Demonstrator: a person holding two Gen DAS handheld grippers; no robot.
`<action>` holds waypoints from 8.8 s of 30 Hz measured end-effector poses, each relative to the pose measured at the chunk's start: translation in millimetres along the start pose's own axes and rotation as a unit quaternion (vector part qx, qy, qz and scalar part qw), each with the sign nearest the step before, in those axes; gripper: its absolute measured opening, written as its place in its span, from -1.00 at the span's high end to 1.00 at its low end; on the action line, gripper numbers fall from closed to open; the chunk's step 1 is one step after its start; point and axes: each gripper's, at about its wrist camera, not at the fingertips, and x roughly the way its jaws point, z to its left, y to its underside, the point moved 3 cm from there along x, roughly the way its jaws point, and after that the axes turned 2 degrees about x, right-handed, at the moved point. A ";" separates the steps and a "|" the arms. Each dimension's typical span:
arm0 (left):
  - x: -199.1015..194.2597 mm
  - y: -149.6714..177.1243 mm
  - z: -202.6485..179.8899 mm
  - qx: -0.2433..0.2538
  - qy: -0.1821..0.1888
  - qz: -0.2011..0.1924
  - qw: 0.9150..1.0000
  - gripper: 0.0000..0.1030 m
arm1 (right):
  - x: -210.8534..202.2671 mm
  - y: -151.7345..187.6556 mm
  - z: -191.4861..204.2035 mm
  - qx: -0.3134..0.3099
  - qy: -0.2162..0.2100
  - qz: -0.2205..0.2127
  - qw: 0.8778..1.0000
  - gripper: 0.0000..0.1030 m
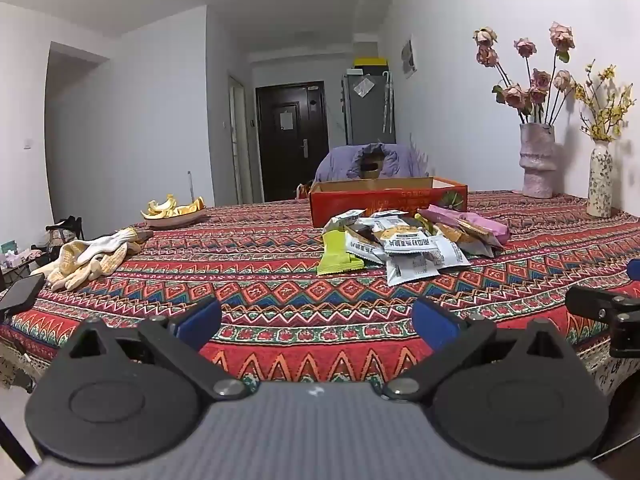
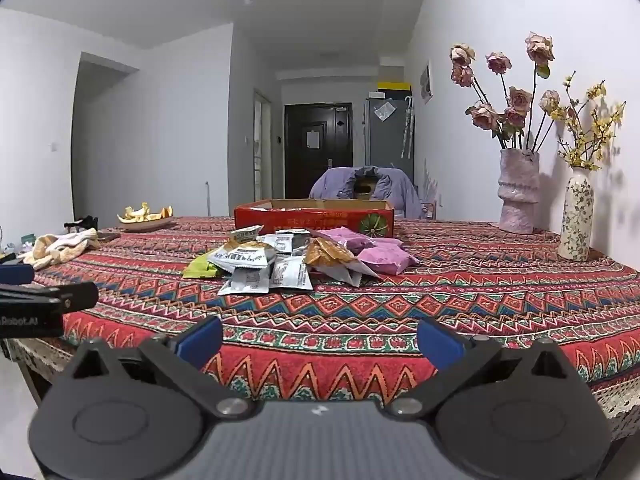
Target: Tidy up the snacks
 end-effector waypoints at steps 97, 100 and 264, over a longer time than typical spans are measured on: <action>54.2 -12.2 0.7 0.005 -0.005 0.056 0.998 -1.00 | 51.1 -8.3 -26.5 0.027 0.014 0.034 0.999 -1.00; 64.3 -20.8 -0.3 0.011 -0.005 0.056 0.998 -1.00 | 61.6 -13.6 -27.0 0.029 0.009 0.038 0.999 -1.00; 341.4 -241.1 25.1 0.017 0.120 0.058 0.991 -0.69 | 366.4 -253.0 -100.3 -0.002 -0.056 0.156 0.986 -1.00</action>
